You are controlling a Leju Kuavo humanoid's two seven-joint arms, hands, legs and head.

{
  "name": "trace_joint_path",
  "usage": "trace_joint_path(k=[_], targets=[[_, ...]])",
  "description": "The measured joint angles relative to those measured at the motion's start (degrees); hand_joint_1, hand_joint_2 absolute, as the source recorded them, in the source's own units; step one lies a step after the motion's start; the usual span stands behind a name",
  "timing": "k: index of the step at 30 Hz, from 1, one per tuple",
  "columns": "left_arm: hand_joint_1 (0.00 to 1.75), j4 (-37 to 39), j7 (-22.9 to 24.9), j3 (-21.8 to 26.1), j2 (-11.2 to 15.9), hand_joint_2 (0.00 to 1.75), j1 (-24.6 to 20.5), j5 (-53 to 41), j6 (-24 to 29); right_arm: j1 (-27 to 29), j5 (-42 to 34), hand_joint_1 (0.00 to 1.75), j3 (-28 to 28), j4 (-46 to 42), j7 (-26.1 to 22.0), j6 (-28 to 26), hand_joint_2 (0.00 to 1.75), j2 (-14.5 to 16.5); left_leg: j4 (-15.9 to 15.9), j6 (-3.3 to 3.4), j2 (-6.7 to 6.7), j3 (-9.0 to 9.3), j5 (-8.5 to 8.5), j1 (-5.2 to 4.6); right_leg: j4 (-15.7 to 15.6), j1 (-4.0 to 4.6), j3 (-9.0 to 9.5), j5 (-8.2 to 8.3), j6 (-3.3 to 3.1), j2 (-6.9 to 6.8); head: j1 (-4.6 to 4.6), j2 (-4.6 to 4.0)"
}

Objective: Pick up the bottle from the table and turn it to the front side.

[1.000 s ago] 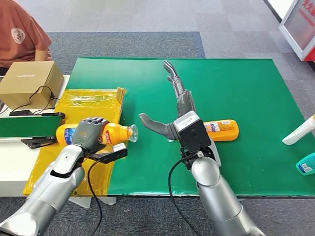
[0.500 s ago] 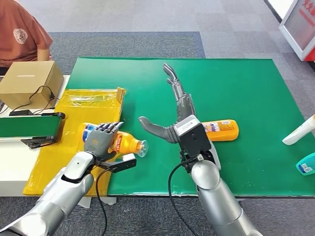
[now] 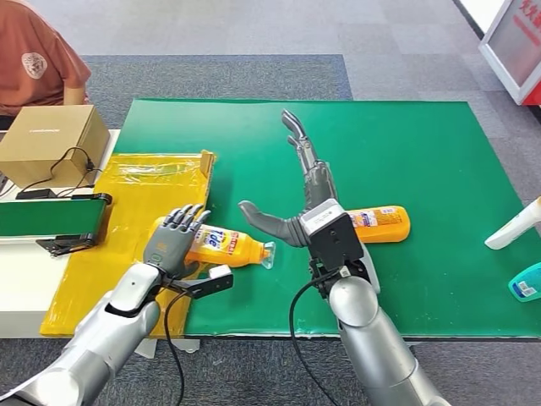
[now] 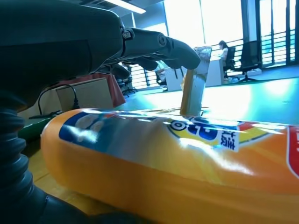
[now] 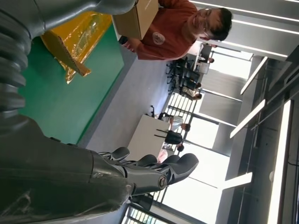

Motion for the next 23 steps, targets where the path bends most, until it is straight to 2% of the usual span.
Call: trace_joint_path(k=[23], targets=[[0.00,-0.09,-1.38,2.88,0.14,1.75,1.08,5.00,0.43,0.73,0.28,0.00,-0.07,-0.46,0.04,-0.56,1.75,-0.49,0.00,0.00,-0.01,0.00,0.00,0.00,0.00,0.00,0.01,0.00,0.00,0.00,0.00,0.00]])
